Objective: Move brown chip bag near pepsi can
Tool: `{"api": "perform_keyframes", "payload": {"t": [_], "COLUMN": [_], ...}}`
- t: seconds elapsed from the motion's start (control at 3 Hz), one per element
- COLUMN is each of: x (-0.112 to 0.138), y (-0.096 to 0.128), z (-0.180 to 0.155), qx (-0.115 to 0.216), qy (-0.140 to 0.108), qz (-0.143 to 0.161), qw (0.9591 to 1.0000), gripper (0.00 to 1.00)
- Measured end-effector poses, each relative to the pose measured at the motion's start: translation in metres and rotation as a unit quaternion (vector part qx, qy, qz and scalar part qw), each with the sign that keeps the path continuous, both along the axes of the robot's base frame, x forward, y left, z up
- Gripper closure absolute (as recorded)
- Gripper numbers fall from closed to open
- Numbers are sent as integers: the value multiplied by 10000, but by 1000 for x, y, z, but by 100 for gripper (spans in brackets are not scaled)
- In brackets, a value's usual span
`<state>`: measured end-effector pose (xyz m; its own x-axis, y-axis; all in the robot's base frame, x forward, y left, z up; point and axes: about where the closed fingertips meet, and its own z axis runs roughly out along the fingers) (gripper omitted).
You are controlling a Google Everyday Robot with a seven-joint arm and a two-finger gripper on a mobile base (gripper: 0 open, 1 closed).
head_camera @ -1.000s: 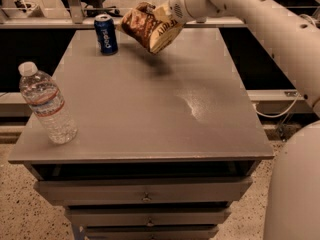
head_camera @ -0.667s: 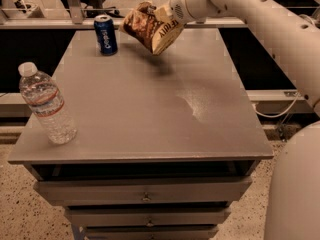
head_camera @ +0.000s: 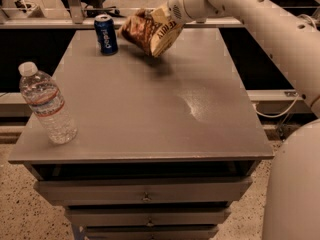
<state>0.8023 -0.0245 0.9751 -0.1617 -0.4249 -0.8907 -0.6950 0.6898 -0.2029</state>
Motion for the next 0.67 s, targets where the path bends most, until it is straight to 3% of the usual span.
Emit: {"api": "perform_keyframes", "payload": {"t": [0.33, 0.67], "x": [0, -3], "y": [2, 1], "z": [-2, -1], "qx": [0, -42], "qy": [12, -23], "qz": [16, 46], "qw": [10000, 10000], "gripper": [12, 0]}}
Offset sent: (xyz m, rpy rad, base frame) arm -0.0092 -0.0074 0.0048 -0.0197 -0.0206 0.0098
